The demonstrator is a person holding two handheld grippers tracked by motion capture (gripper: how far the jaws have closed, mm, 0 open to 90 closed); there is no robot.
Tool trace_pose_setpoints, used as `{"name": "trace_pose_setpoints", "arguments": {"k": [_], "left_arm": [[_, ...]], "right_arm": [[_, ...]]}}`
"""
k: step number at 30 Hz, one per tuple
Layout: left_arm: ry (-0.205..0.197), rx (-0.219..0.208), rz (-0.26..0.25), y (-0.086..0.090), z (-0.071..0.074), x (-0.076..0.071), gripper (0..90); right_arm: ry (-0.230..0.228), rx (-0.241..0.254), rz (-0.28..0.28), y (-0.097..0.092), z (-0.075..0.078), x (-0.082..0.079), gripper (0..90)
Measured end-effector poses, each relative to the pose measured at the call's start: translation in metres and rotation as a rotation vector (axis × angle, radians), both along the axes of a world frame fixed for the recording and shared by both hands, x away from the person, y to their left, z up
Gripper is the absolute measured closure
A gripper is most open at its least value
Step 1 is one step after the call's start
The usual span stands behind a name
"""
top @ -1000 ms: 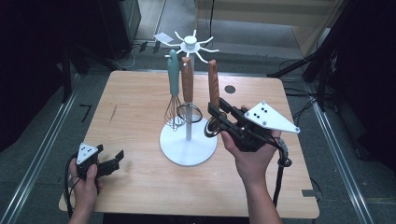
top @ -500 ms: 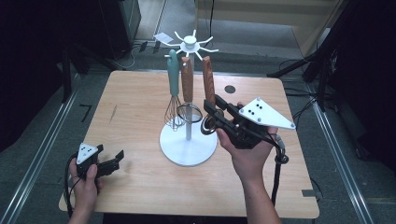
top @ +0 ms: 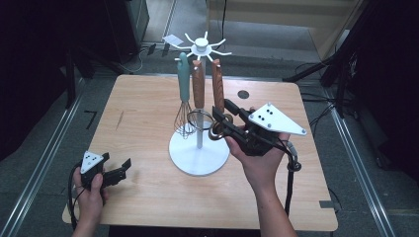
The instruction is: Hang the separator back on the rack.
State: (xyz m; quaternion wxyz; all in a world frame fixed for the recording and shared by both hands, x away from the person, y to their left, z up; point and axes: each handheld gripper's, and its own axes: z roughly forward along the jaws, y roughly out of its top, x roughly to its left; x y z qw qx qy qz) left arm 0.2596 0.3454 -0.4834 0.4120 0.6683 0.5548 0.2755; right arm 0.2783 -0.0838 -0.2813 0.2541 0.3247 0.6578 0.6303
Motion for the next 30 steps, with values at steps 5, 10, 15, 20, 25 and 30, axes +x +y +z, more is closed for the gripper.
{"name": "trace_pose_setpoints", "arguments": {"k": [5, 10, 15, 20, 25, 30], "left_arm": [[0.003, 0.003, -0.001, 0.000, 0.000, 0.000, 13.6], [0.002, 0.006, 0.000, 0.000, 0.000, 0.000, 13.6], [0.002, 0.006, -0.001, 0.000, 0.000, 0.000, 13.6], [0.002, 0.005, -0.004, -0.001, 0.000, -0.001, 13.6], [0.000, 0.003, -0.003, 0.000, 0.000, -0.001, 13.6], [0.002, 0.004, -0.002, -0.001, 0.000, -0.001, 13.6]], "right_arm": [[0.013, -0.007, -0.017, -0.005, -0.011, -0.001, 47.6], [0.052, -0.032, -0.023, -0.009, -0.029, -0.001, 33.1], [0.087, -0.067, -0.014, -0.012, -0.048, -0.002, 25.3], [0.130, -0.080, -0.019, -0.016, -0.068, -0.004, 24.2], [0.166, -0.085, -0.026, -0.022, -0.086, -0.005, 24.8], [0.190, -0.107, -0.039, -0.027, -0.103, -0.007, 24.9]]}}
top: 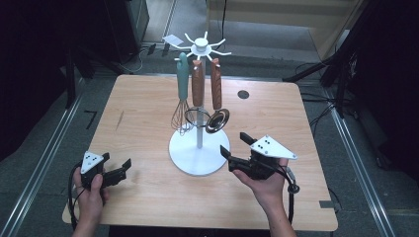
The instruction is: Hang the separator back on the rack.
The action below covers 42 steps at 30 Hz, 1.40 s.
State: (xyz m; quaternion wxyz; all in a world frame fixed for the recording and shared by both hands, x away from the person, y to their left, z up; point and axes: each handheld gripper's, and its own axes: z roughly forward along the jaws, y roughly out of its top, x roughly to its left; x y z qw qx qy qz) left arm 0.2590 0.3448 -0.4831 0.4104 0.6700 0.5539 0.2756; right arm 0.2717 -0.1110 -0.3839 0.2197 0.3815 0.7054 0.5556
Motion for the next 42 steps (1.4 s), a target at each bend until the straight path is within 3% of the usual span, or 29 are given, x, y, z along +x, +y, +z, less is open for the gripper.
{"name": "trace_pose_setpoints", "arguments": {"k": [17, 24, 27, 42], "left_arm": [[0.002, 0.005, 0.004, 0.000, 0.000, 0.000, 12.5], [-0.002, 0.005, 0.003, -0.001, 0.000, 0.000, 6.6], [-0.003, 0.003, 0.001, 0.000, 0.000, 0.000, 0.1], [-0.006, 0.013, 0.010, -0.001, 0.000, 0.000, 0.1]], "right_arm": [[0.085, -0.031, -0.059, -0.025, -0.050, -0.005, 25.1], [0.101, -0.020, -0.099, -0.039, -0.061, -0.007, 25.1], [0.108, -0.031, -0.112, -0.046, -0.065, -0.008, 24.9], [0.147, -0.057, -0.198, -0.080, -0.083, -0.014, 23.0]]}}
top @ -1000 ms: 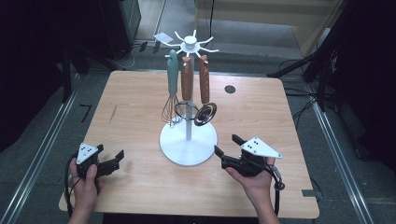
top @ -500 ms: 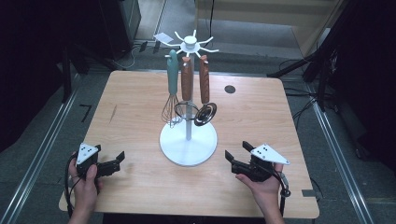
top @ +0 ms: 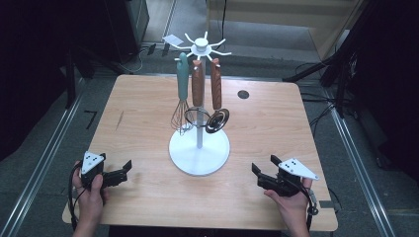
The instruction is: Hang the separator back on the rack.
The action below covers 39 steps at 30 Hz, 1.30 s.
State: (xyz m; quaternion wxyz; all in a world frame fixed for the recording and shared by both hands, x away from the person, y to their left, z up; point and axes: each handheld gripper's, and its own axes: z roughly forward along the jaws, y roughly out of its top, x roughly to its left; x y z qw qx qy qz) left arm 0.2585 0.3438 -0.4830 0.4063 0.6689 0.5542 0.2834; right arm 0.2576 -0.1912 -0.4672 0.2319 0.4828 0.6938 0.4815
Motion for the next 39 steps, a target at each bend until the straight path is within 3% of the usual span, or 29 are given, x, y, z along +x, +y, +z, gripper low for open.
{"name": "trace_pose_setpoints", "arguments": {"k": [3, 15, 31, 35, 39], "left_arm": [[0.001, 0.001, 0.000, 0.000, 0.000, 0.000, 0.1], [0.001, 0.000, -0.001, 0.000, 0.000, 0.000, 0.1], [0.002, -0.006, 0.000, 0.000, 0.000, 0.000, 0.1], [0.006, 0.001, -0.006, 0.000, 0.000, 0.002, 0.1], [0.005, -0.002, -0.003, 0.000, 0.000, 0.002, 0.1]], "right_arm": [[0.011, -0.030, -0.016, -0.006, -0.004, 0.000, 23.0], [0.038, -0.044, -0.070, -0.032, -0.017, -0.004, 21.8], [0.044, -0.009, -0.173, -0.070, -0.023, -0.010, 20.2], [0.037, -0.026, -0.202, -0.079, -0.024, -0.011, 20.2], [0.048, -0.001, -0.236, -0.092, -0.025, -0.013, 20.2]]}}
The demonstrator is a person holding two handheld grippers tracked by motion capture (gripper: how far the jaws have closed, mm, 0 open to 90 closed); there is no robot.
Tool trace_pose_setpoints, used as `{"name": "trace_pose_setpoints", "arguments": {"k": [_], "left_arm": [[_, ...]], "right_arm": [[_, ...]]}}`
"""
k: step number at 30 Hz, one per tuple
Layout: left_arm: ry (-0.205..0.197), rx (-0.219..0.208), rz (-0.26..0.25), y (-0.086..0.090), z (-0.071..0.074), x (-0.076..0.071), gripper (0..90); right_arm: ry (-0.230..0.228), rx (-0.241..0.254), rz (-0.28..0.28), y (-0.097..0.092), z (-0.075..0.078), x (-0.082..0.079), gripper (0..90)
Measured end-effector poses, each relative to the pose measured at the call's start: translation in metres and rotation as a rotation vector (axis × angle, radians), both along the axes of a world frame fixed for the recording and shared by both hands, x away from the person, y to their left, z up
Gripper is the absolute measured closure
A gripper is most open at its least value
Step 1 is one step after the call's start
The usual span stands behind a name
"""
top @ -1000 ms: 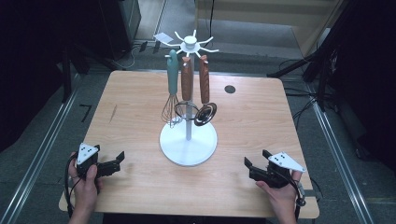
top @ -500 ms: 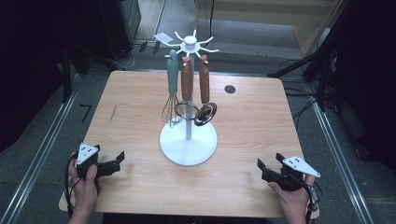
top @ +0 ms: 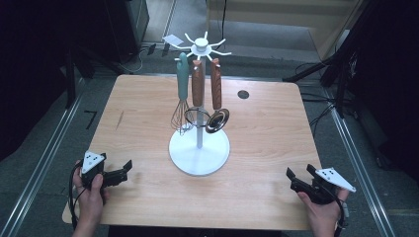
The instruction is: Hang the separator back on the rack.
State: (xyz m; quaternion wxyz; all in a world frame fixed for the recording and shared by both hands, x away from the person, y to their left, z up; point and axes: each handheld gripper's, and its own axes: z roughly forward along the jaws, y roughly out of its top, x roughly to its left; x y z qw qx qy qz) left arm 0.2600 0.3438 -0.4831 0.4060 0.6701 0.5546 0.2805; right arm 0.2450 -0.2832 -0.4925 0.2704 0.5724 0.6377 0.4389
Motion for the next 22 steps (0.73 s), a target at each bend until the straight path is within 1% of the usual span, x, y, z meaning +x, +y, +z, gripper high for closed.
{"name": "trace_pose_setpoints", "arguments": {"k": [3, 6, 8, 14, 22], "left_arm": [[0.001, -0.005, 0.001, 0.001, 0.000, 0.000, 0.1], [0.004, -0.006, 0.000, 0.001, 0.000, 0.000, 0.1], [0.003, -0.007, -0.002, 0.001, 0.000, 0.001, 0.1], [0.003, -0.007, -0.002, 0.001, 0.000, 0.001, 0.1], [0.005, -0.008, -0.004, 0.001, 0.000, 0.001, 0.1]], "right_arm": [[0.006, -0.015, -0.022, -0.007, -0.003, -0.002, 20.7], [0.008, 0.005, -0.040, -0.012, -0.005, -0.003, 20.9], [0.007, 0.002, -0.039, -0.012, -0.006, -0.002, 20.8], [0.022, -0.007, -0.029, -0.009, -0.010, 0.001, 20.8], [0.035, -0.001, -0.034, -0.010, -0.013, 0.001, 20.6]]}}
